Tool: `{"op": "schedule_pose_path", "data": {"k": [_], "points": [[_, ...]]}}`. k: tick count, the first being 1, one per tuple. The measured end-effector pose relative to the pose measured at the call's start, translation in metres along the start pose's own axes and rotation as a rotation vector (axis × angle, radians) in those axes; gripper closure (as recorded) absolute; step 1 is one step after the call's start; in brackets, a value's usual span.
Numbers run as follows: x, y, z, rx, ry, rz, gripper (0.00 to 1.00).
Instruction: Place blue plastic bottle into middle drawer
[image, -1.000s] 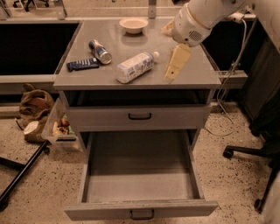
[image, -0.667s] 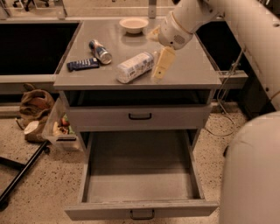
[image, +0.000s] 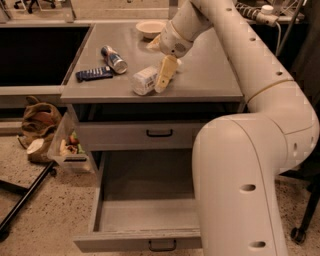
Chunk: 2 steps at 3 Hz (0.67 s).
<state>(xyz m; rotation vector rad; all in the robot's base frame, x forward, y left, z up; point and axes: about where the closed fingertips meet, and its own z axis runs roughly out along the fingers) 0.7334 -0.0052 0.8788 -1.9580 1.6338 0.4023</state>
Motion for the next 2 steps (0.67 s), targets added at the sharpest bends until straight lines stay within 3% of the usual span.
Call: {"op": "schedule_pose_path", "data": {"k": [1, 2], "points": [[-0.003, -0.01, -0.002, 0.024, -0.008, -0.006, 0.0], [0.008, -0.008, 0.012, 0.001, -0.011, 0.018, 0.0]]}}
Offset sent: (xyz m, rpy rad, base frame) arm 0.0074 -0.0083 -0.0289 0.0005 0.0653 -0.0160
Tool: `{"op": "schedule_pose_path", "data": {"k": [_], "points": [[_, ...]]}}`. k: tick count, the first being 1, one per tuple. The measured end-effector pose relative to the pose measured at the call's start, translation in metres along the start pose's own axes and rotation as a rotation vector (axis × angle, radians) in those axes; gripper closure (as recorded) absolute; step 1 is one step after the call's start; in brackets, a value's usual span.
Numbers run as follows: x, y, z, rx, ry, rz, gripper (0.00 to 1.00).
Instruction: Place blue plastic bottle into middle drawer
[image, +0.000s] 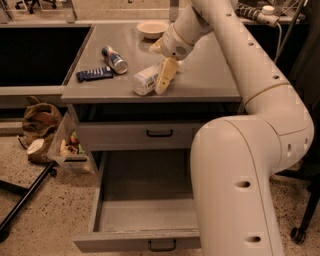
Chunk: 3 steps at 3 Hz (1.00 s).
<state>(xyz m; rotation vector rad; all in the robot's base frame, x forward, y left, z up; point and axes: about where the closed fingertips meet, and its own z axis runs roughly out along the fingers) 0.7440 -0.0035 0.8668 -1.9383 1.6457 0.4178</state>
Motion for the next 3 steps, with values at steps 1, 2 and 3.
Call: {"op": "schedule_pose_path", "data": {"k": [1, 2, 3], "points": [[0.0143, 0.0066, 0.0243, -0.054, -0.048, 0.035, 0.0], [0.0139, 0.0071, 0.0251, -0.066, -0.058, 0.042, 0.19], [0.0106, 0.0057, 0.0206, -0.066, -0.058, 0.043, 0.43]]}}
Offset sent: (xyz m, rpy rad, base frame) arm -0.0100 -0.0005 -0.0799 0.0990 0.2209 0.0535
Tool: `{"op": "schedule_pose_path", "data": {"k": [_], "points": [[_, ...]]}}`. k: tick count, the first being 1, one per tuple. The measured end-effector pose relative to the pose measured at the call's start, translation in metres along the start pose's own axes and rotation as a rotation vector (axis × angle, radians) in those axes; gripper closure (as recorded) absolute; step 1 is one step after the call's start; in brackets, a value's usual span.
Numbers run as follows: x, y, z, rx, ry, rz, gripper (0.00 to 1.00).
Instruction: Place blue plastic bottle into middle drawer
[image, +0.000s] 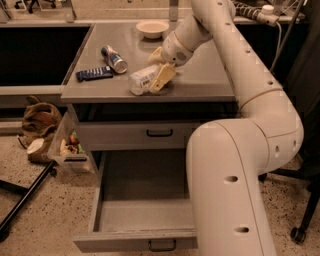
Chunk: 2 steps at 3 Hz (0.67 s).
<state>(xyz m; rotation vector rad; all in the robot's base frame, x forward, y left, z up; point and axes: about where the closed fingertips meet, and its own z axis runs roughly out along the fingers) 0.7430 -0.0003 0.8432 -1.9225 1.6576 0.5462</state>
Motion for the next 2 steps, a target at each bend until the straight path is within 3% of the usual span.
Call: {"op": "schedule_pose_path", "data": {"k": [2], "points": [[-0.0056, -0.0011, -0.0069, 0.0, 0.0, 0.0, 0.88]]}}
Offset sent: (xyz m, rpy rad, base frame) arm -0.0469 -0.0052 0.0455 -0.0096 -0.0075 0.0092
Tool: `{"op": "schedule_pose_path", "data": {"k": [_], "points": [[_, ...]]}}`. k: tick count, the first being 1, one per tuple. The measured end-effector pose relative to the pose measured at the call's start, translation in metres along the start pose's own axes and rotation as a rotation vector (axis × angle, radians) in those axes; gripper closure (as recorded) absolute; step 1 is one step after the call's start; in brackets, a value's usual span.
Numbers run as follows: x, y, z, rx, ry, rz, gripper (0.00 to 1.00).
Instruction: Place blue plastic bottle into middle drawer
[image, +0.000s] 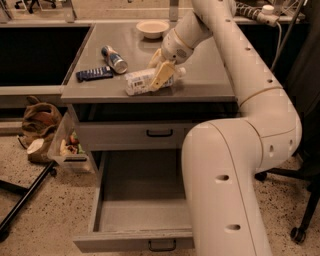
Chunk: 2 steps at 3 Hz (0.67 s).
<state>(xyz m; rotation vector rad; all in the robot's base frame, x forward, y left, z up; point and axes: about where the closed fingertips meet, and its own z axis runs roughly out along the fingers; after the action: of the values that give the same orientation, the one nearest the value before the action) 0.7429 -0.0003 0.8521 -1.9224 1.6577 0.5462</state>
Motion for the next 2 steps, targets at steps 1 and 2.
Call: {"op": "schedule_pose_path", "data": {"k": [1, 2], "points": [[-0.003, 0.009, -0.03, 0.044, -0.007, 0.018, 1.0], [-0.02, 0.034, -0.102, 0.194, -0.051, 0.0, 1.0]]}}
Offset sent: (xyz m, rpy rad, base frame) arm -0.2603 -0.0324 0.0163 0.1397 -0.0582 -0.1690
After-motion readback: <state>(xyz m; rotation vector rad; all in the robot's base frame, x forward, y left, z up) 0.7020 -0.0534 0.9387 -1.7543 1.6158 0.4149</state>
